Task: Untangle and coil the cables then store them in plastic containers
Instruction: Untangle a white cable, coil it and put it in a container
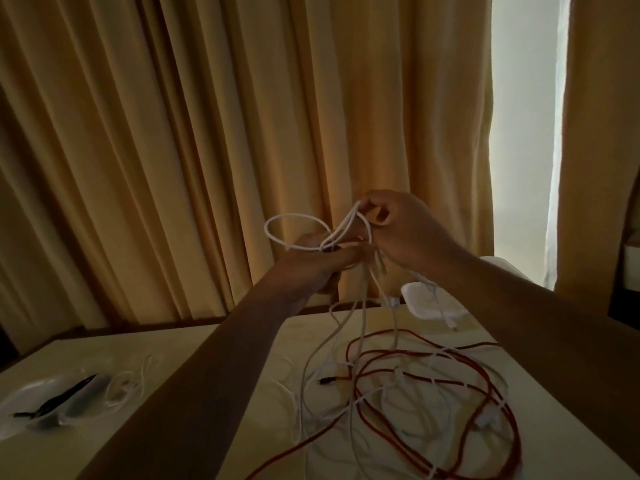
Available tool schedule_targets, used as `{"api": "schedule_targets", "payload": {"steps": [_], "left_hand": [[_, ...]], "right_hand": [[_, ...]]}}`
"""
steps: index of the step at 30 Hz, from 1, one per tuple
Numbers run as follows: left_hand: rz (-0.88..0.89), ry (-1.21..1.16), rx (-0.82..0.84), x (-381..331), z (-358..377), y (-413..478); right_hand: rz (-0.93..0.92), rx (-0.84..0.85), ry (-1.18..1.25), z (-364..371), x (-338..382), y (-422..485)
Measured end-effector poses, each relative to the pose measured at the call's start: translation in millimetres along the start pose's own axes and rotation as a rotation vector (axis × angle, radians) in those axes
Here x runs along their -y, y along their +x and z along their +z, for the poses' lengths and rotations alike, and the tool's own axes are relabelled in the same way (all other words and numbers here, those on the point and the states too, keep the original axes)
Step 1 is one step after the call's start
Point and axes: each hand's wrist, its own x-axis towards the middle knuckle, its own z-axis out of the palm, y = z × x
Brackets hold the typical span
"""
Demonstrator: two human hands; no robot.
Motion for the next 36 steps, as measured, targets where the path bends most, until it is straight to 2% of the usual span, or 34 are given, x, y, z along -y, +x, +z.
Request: {"api": "schedule_targets", "payload": {"steps": [3, 5, 9, 11, 13, 14, 17, 20, 22, 26, 27, 28, 30, 32, 34, 36], "left_hand": [[-0.034, -0.173, 0.024, 0.1, -6.3, 2.9], [-0.057, -0.284, 0.037, 1.8, -10.7, 4.2], [0.000, -0.197, -0.063, -3.7, -12.1, 9.9], [0.039, -0.190, -0.107, -10.1, -13.2, 12.9], [0.053, -0.172, -0.104, -14.7, -14.2, 14.0], [0.069, -0.156, -0.098, -16.2, -15.0, 14.2], [0.106, -0.253, -0.166, -21.7, -24.9, 16.0], [0.119, -0.440, -0.340, -29.6, -50.3, 21.2], [0.142, -0.545, -0.369, -32.7, -66.5, 23.5], [0.120, -0.597, -0.402, -26.2, -77.6, 21.0], [0.103, -0.578, -0.389, -22.1, -75.6, 19.5], [0.083, -0.554, -0.373, -16.9, -72.9, 18.3], [0.038, -0.547, -0.332, -5.8, -65.0, 17.4], [-0.014, -0.588, -0.278, 3.3, -55.9, 16.2], [-0.058, -0.608, -0.216, 7.2, -46.5, 13.3], [-0.071, -0.613, -0.134, 7.4, -39.7, 11.0]], "right_hand": [[-0.076, -0.006, -0.084, -10.2, 4.3, 4.4], [-0.115, -0.020, -0.055, -15.4, 8.0, 5.8], [-0.129, 0.018, 0.079, -15.6, 11.1, -1.4], [0.015, 0.067, 0.151, -11.1, 4.7, -6.4], [0.255, 0.230, 0.299, -2.6, -4.8, -14.8], [0.316, 0.269, 0.309, 0.7, -10.1, -19.4], [0.299, 0.307, 0.213, 4.4, -22.5, -30.5], [0.204, 0.491, -0.046, 2.1, -40.4, -47.3], [0.219, 0.627, -0.259, 2.3, -52.3, -65.1], [0.304, 0.838, -0.481, -0.7, -80.2, -91.7], [0.334, 0.836, -0.462, -2.8, -77.5, -89.1], [0.375, 0.787, -0.345, -2.9, -71.0, -84.1], [0.505, 0.538, 0.067, -0.2, -47.4, -63.7], [0.523, 0.326, 0.269, 3.4, -29.7, -48.0], [0.300, 0.144, 0.235, 8.5, -23.1, -41.4], [0.087, 0.143, 0.053, 18.0, -21.4, -36.0]]}}
